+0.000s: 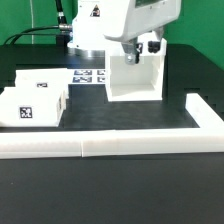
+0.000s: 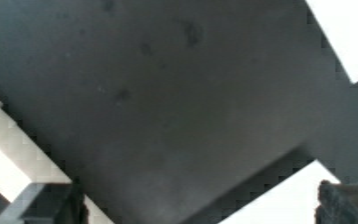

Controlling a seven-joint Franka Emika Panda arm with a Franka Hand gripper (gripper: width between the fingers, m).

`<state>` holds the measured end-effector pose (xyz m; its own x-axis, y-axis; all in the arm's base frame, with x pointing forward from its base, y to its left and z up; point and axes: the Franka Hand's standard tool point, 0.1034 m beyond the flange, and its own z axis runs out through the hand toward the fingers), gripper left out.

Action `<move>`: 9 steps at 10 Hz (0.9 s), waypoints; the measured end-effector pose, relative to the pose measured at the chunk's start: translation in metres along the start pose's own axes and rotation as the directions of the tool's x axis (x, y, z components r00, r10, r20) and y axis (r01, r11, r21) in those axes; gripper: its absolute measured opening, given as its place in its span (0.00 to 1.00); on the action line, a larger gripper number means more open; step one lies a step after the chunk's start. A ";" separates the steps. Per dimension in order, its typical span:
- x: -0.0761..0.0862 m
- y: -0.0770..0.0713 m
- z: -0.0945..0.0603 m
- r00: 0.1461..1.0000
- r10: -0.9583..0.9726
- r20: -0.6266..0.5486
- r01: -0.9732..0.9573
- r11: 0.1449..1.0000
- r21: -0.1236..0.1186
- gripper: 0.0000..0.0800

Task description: Assemble drawer

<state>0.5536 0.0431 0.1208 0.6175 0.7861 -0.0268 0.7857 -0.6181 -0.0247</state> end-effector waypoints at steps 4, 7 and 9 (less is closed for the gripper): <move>-0.010 -0.038 -0.021 0.971 0.238 0.006 -0.238 0.971 -0.014 0.81; -0.010 -0.038 -0.020 0.972 0.236 0.004 -0.236 0.972 -0.014 0.81; -0.011 -0.041 -0.020 0.968 0.250 0.002 -0.250 0.968 -0.016 0.81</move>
Offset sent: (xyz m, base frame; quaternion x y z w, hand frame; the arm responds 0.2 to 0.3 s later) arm -0.0333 0.0152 0.0200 -0.0015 -0.0135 0.1307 0.9913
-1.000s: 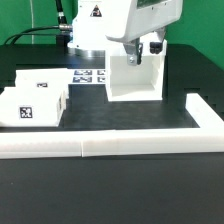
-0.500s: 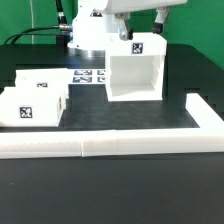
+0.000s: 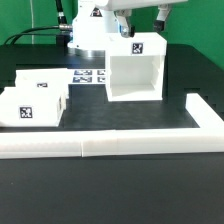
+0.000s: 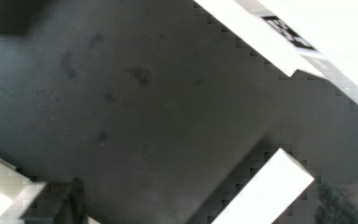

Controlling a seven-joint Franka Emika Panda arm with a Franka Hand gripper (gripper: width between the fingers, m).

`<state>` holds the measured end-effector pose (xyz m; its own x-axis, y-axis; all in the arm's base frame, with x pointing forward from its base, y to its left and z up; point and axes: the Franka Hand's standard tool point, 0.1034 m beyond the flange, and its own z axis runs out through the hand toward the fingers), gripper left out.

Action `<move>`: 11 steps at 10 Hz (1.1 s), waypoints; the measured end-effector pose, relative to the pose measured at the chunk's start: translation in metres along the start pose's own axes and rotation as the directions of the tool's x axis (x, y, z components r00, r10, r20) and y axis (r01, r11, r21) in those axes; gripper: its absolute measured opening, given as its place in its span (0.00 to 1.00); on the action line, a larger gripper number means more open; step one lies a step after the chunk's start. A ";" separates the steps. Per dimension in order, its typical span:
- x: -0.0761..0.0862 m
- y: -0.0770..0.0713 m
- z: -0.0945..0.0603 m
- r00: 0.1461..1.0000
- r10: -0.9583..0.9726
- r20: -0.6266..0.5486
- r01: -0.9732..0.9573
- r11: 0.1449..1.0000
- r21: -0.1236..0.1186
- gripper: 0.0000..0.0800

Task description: Assemble drawer

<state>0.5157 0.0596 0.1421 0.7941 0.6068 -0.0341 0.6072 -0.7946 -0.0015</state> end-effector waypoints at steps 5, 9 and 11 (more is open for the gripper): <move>-0.033 -0.058 0.006 0.927 0.373 0.020 -0.374 0.925 0.074 0.81; -0.037 -0.067 0.008 0.919 0.392 0.029 -0.393 0.915 0.093 0.81; -0.041 -0.069 0.010 0.890 0.455 0.027 -0.455 0.886 0.090 0.81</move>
Offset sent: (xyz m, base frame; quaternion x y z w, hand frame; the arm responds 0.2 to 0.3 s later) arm -0.0336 0.0248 -0.0064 0.0323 -0.0135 0.1195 0.9922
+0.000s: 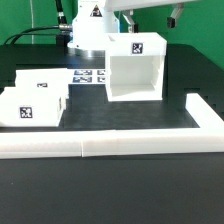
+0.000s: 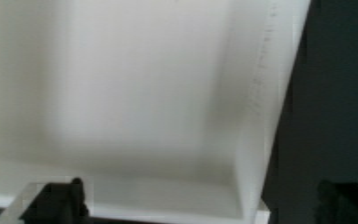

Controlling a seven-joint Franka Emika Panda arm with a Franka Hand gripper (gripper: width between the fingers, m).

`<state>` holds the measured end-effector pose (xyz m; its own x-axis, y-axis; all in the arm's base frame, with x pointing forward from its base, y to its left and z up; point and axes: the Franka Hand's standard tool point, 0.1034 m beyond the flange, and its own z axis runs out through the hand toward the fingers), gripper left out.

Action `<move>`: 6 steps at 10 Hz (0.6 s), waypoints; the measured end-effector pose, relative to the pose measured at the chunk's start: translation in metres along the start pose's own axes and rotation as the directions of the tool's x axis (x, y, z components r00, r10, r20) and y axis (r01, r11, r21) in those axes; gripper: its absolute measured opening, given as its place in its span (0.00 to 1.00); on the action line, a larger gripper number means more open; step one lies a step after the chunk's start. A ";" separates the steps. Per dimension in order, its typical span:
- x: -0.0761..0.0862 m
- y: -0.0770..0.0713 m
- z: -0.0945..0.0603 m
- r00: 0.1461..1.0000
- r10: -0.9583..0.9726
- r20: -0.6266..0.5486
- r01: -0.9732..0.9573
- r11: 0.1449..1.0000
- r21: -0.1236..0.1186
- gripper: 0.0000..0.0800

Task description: Assemble drawer

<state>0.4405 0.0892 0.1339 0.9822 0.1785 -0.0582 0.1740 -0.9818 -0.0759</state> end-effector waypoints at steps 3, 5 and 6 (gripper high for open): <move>-0.023 -0.015 0.017 0.981 0.194 -0.010 -0.195 0.981 -0.017 0.81; -0.025 -0.018 0.027 0.975 0.221 -0.021 -0.222 0.975 -0.015 0.81; -0.027 -0.023 0.032 0.977 0.214 -0.021 -0.214 0.977 -0.016 0.81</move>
Offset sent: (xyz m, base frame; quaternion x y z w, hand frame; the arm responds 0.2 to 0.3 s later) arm -0.0134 0.0063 -0.0191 -0.0054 0.0155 0.0975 0.9951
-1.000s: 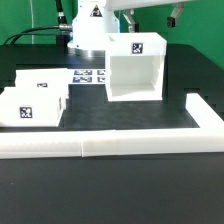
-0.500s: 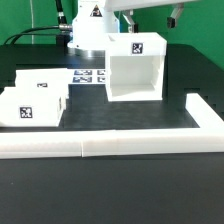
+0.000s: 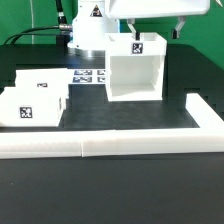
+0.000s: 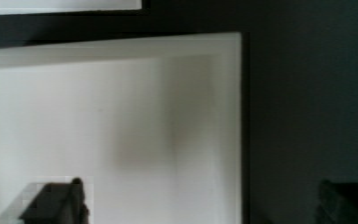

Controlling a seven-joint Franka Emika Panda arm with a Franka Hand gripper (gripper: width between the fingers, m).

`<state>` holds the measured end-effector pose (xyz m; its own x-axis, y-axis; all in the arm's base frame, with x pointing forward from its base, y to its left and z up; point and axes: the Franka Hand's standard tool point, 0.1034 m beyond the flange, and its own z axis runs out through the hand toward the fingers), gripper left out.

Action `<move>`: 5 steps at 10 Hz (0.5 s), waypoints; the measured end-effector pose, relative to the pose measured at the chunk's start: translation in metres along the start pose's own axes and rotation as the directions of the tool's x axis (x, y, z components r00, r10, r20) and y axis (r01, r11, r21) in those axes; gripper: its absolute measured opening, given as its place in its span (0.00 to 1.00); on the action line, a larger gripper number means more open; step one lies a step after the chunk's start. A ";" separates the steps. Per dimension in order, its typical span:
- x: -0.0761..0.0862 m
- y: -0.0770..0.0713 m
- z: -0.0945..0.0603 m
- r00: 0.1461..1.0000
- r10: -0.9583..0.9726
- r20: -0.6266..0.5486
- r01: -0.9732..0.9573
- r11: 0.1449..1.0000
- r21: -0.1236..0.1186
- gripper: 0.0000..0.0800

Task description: Assemble drawer

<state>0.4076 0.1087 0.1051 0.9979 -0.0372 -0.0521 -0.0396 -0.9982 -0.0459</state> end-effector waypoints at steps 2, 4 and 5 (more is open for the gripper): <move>-0.002 -0.003 0.002 1.000 0.004 0.005 -0.004 1.000 0.001 0.68; -0.002 -0.003 0.003 1.000 0.004 0.005 -0.004 1.000 0.001 0.33; -0.002 -0.003 0.003 1.000 0.004 0.005 -0.004 1.000 0.001 0.33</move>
Offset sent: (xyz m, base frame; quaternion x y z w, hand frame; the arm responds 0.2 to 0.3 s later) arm 0.0000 0.0000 0.0000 0.0000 0.0000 0.0000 1.0000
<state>0.4058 0.1116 0.1027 0.9975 -0.0411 -0.0575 -0.0438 -0.9980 -0.0467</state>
